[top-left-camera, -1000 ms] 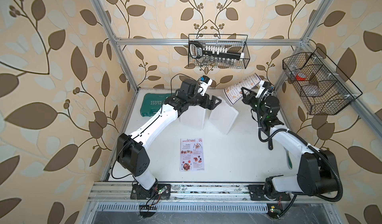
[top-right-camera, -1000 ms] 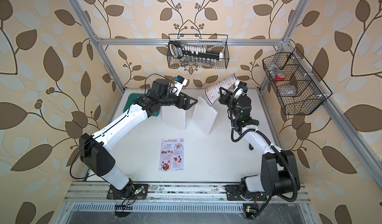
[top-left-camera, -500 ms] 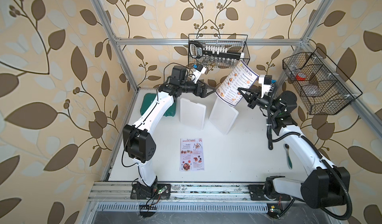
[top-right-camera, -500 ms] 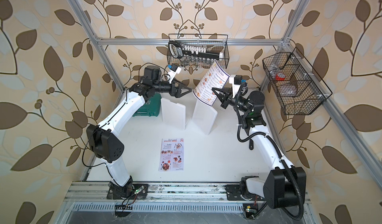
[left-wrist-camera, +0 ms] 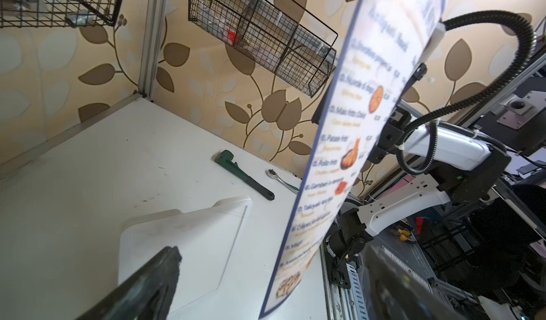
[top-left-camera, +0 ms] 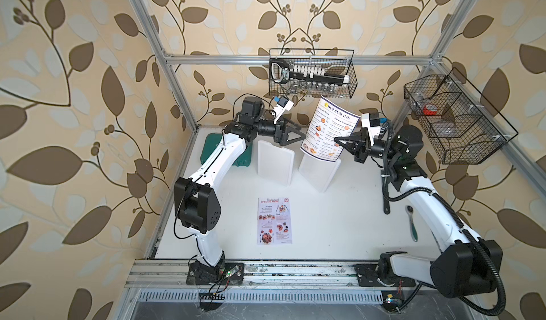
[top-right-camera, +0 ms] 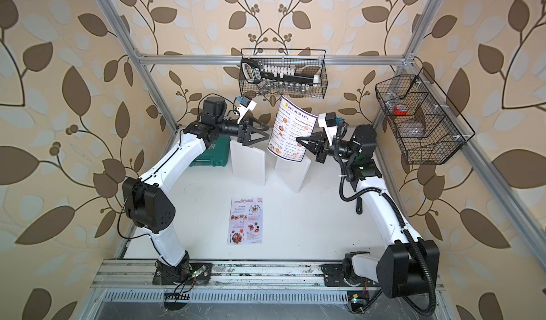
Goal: Insert the menus into the narrow rack
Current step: Adjust the menu.
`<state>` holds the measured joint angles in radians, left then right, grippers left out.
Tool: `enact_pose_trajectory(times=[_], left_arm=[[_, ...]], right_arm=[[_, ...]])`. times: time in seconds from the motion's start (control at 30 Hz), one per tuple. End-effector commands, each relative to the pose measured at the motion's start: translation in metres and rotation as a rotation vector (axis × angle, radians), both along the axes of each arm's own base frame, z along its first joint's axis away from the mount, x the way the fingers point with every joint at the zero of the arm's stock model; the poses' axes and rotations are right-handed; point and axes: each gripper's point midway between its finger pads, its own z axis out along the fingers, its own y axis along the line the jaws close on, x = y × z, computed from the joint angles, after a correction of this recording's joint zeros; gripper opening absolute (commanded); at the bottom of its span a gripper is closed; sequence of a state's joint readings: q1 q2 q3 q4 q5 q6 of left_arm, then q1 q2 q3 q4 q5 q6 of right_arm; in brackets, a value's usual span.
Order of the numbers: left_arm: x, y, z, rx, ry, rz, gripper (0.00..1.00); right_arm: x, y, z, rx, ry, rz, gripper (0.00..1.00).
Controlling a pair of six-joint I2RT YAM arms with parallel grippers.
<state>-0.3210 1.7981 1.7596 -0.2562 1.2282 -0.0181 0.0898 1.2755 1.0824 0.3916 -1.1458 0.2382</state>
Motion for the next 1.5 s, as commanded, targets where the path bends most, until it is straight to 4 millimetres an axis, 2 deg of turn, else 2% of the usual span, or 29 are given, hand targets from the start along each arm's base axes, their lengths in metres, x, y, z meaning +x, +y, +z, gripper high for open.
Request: enact_pose_trajectory(times=[0.0,0.23,0.5,0.63,1.13,1.23,1.3,1.47], left_arm=[[-0.031,-0.002,0.039,-0.058,-0.126,-0.077,0.98],[-0.034,-0.009,0.038,-0.055,-0.121,-0.09,0.92],[-0.036,-0.011,0.036,-0.054,-0.123,-0.085,0.64],[-0.033,-0.011,0.034,-0.044,-0.122,-0.063,0.46],[-0.027,-0.01,0.031,-0.026,-0.122,-0.021,0.07],[-0.027,-0.01,0.031,-0.022,-0.127,-0.011,0.01],[-0.026,-0.009,0.032,-0.016,-0.133,0.005,0.0],[-0.025,-0.005,0.034,0.011,-0.162,0.054,0.0]], right_arm=[[-0.006,0.007,0.007,-0.012,-0.033,0.052,0.0],[-0.002,0.013,0.004,-0.011,-0.019,0.056,0.0],[0.018,0.013,-0.004,-0.008,0.03,0.012,0.0],[0.025,0.012,-0.008,-0.007,0.045,-0.012,0.0],[0.034,0.01,-0.018,0.006,0.086,-0.039,0.0],[0.033,0.01,-0.019,0.007,0.095,-0.042,0.0],[0.033,0.01,-0.02,0.009,0.1,-0.046,0.01],[0.033,0.007,-0.023,0.003,0.112,-0.079,0.25]])
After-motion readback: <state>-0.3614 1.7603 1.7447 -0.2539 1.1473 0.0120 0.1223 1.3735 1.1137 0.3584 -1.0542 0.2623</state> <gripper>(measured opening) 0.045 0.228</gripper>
